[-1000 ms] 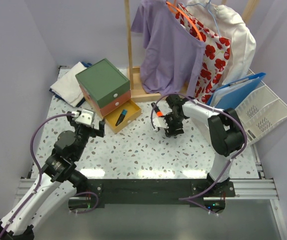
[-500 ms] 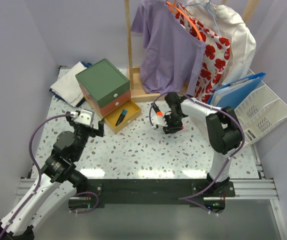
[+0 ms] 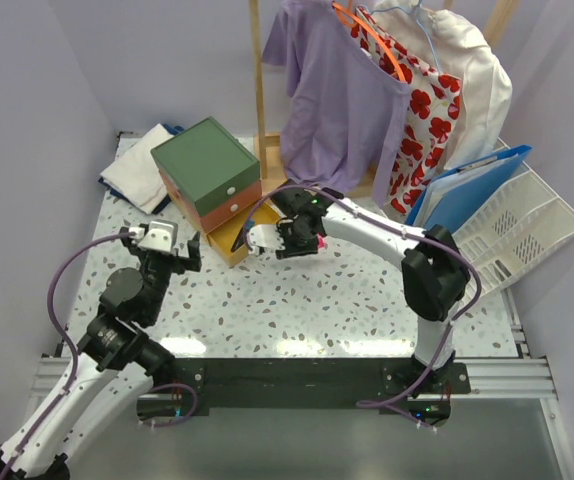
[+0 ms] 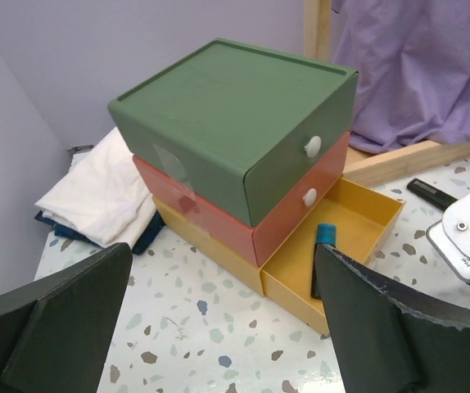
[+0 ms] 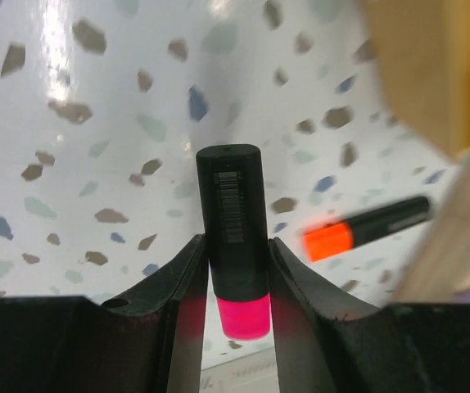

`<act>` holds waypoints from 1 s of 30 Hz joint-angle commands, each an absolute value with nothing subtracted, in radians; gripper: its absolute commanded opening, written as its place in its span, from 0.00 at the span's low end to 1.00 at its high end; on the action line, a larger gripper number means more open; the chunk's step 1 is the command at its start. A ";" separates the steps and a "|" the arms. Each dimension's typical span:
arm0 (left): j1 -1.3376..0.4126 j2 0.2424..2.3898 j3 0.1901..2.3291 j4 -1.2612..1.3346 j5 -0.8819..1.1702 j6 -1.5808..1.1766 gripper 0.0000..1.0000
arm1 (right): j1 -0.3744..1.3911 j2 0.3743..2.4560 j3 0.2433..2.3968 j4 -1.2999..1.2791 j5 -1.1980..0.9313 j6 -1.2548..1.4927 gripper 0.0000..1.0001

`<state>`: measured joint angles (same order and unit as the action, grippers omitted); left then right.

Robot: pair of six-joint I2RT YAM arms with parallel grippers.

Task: Organize the desk

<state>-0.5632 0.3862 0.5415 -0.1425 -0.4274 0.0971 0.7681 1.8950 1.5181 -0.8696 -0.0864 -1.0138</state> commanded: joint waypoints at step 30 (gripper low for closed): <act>-0.558 0.281 0.509 -0.060 -0.635 0.100 1.00 | 0.965 1.913 1.729 -0.505 0.124 -0.775 0.82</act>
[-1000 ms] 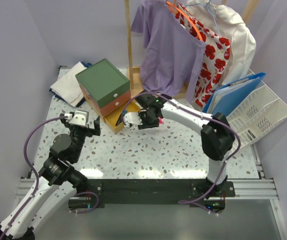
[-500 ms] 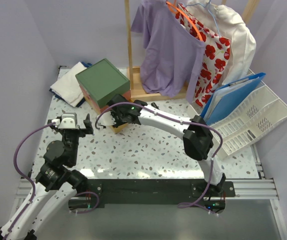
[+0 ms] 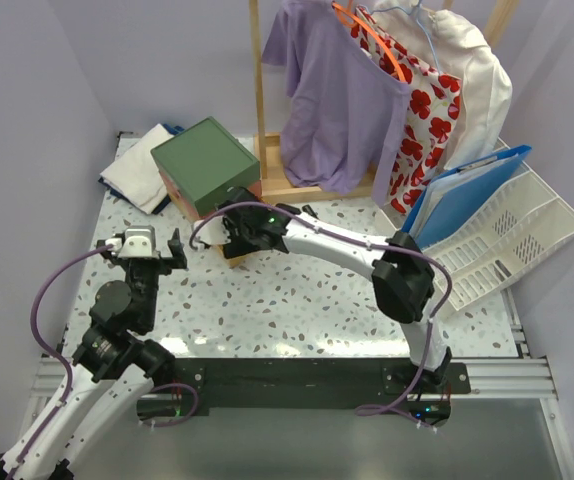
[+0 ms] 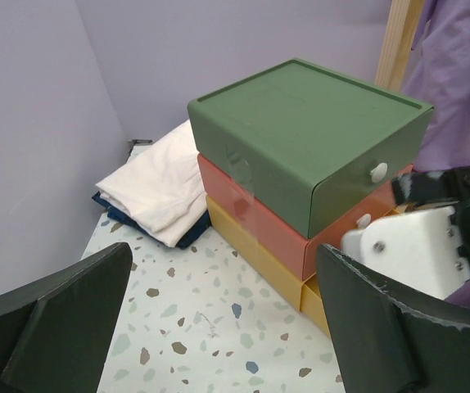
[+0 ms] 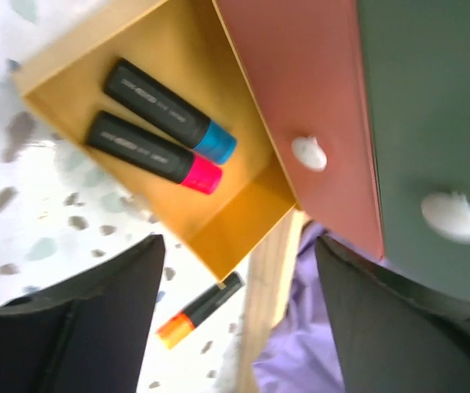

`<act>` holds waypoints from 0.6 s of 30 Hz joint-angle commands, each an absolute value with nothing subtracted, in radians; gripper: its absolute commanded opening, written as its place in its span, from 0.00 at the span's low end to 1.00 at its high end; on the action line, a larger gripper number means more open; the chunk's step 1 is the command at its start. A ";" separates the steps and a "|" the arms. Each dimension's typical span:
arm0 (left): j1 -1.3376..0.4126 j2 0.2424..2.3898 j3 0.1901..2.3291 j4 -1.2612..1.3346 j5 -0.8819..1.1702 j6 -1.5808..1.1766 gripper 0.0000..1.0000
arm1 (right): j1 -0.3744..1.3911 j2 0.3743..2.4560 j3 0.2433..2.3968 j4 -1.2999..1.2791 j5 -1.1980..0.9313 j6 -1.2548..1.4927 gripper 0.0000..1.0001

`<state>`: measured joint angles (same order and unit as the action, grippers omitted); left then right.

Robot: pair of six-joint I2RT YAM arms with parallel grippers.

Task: Organize the desk

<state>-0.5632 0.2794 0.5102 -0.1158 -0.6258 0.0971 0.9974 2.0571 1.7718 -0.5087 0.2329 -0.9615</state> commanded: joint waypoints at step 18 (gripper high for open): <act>-0.560 0.301 0.502 -0.054 -0.611 0.103 1.00 | 0.626 1.861 1.525 -0.344 -0.023 -0.065 0.98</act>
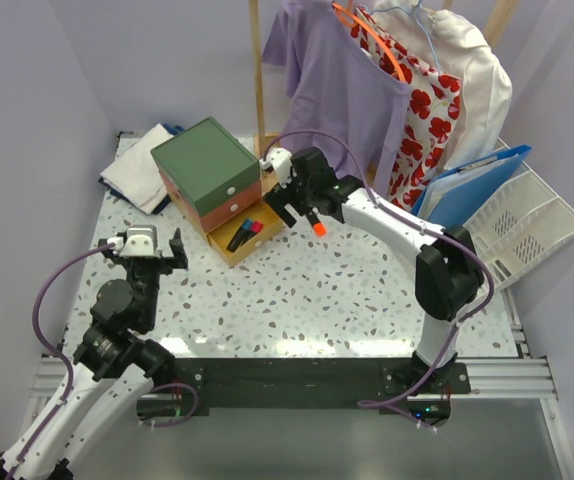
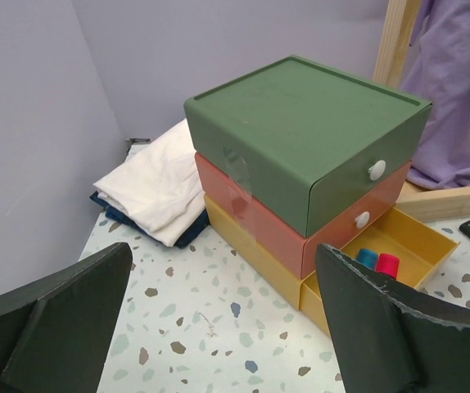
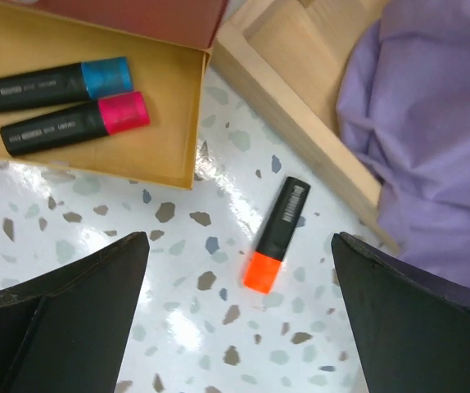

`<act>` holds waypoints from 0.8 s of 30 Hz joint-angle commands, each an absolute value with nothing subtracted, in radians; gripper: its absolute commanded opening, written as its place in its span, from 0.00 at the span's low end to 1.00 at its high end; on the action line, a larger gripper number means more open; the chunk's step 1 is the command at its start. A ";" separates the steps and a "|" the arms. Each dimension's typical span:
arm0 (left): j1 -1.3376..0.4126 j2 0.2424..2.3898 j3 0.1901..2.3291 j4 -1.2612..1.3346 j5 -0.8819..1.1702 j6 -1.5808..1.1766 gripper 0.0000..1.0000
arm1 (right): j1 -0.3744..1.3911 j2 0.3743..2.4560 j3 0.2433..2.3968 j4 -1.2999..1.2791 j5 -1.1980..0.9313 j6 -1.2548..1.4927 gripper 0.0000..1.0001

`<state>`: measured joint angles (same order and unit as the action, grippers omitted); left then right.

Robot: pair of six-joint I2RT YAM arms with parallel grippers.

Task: Organize the desk

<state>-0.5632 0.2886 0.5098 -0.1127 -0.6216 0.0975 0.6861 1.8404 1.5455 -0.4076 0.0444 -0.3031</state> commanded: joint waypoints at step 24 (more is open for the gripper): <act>-0.558 0.319 0.499 -0.048 -0.603 0.109 1.00 | 0.532 2.143 1.582 -0.368 0.100 0.186 0.68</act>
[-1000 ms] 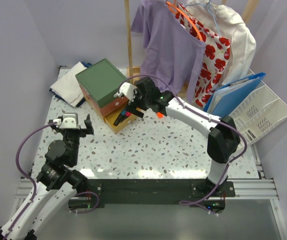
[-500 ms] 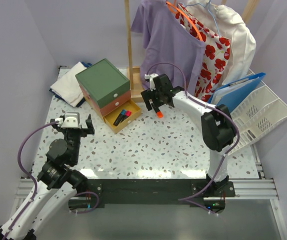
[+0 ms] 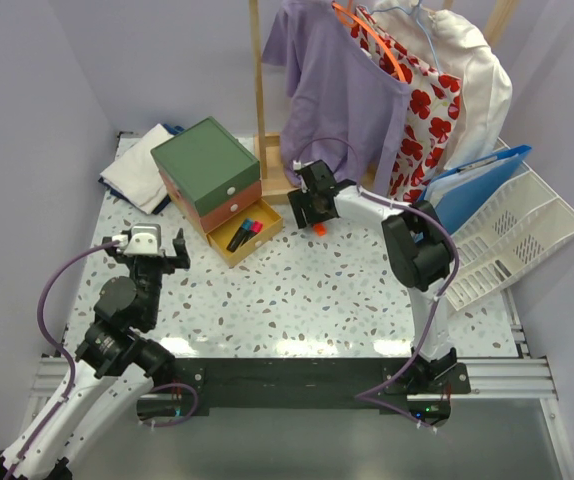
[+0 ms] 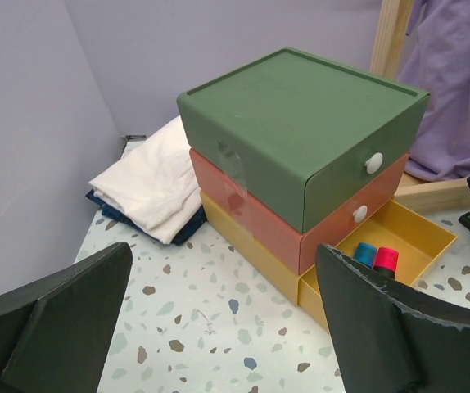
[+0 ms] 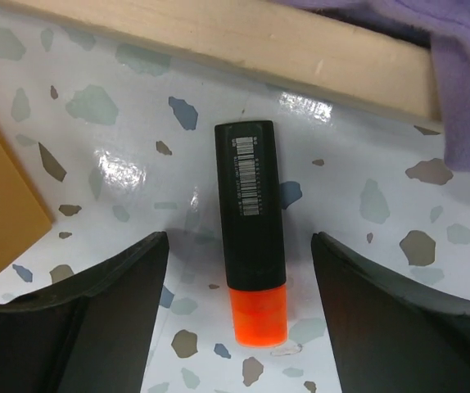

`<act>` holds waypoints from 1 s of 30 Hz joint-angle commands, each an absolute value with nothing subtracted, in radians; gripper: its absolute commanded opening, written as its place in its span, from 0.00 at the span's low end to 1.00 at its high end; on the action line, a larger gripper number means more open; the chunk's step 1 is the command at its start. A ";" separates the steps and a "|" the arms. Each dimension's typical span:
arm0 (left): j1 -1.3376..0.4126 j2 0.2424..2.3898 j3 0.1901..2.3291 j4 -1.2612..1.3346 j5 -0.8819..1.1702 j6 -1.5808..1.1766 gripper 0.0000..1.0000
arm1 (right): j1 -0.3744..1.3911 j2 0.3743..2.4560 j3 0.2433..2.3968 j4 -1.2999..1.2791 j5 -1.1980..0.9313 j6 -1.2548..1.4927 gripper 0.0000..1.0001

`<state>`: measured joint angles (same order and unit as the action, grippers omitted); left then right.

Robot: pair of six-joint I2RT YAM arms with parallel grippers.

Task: Organize the desk

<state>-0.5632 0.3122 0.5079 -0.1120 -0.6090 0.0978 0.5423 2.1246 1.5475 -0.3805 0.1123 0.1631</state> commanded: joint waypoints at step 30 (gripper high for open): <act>-0.560 0.314 0.499 -0.049 -0.591 0.104 1.00 | 0.563 1.766 1.591 -0.523 -0.376 -0.523 0.00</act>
